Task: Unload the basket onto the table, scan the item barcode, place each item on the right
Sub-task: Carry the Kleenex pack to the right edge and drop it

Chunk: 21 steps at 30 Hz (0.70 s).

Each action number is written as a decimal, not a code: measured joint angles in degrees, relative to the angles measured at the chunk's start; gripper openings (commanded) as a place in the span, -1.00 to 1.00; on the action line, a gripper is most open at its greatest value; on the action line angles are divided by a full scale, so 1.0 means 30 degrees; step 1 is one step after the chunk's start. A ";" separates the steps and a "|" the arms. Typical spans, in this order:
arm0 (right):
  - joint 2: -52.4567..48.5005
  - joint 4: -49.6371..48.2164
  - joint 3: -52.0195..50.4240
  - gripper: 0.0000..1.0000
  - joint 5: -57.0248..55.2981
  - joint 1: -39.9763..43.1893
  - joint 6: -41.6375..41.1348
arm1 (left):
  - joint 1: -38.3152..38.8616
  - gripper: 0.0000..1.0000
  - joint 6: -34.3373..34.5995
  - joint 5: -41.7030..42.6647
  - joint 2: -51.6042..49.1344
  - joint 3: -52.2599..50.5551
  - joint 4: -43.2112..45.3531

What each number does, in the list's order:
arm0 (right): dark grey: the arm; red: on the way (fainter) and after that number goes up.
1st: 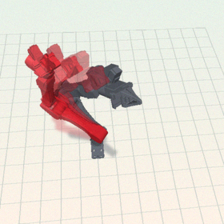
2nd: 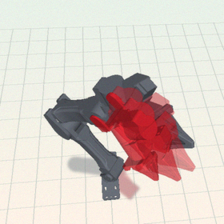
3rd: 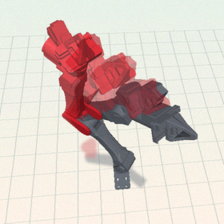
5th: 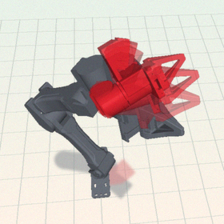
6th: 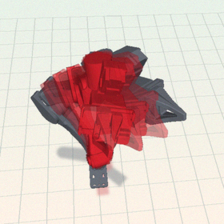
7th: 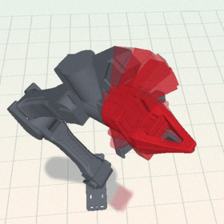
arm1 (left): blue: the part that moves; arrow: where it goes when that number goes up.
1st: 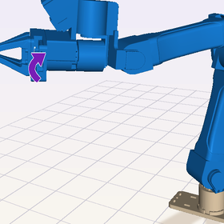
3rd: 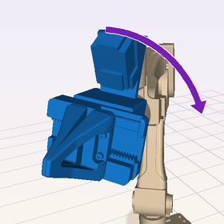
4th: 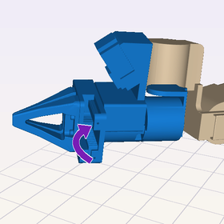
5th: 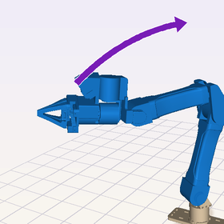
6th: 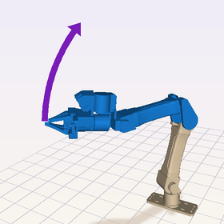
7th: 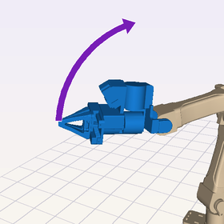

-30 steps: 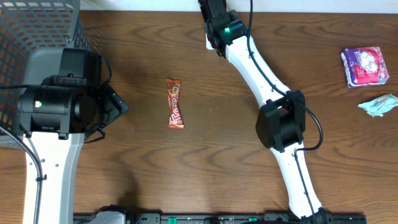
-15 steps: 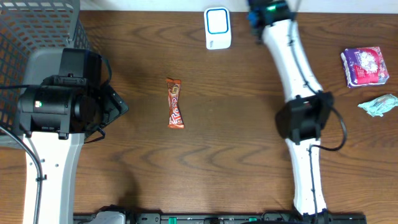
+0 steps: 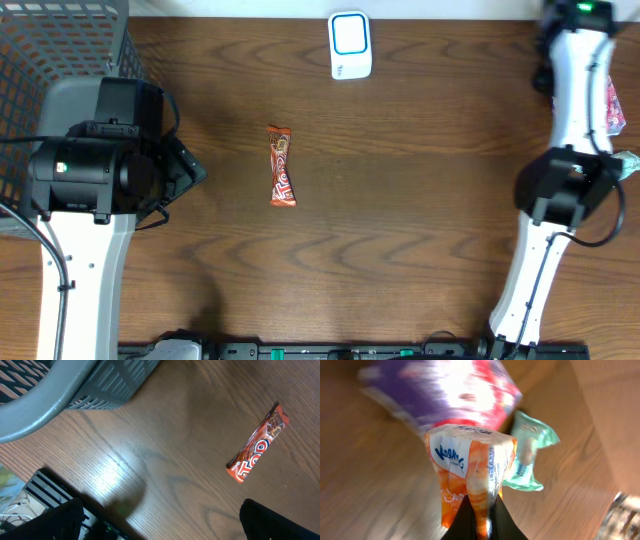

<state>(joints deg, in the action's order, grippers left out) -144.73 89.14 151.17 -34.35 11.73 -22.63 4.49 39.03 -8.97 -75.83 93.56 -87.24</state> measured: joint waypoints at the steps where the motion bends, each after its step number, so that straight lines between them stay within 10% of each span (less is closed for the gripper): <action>1: 0.0000 0.0080 0.0000 -0.97 0.0248 0.0525 -0.0291 | 0.0000 0.98 0.0000 0.0000 0.0000 0.0000 0.0007; 8: 0.0000 0.0321 -0.0058 -0.55 0.1996 0.2863 -0.1297 | 0.0000 0.99 0.0000 0.0000 0.0000 0.0000 0.0000; 13: 0.0000 0.0109 -0.0386 0.31 0.2514 0.3162 -0.1530 | 0.0000 0.99 0.0000 0.0000 0.0000 0.0000 0.0000; 21: 0.0000 0.0058 -0.0437 0.38 0.4313 0.2900 -0.1268 | 0.0000 0.98 0.0000 0.0000 0.0000 0.0000 0.0000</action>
<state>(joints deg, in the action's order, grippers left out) -144.73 89.32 149.86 -21.41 20.43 -26.44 4.49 39.03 -8.97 -75.83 93.56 -87.24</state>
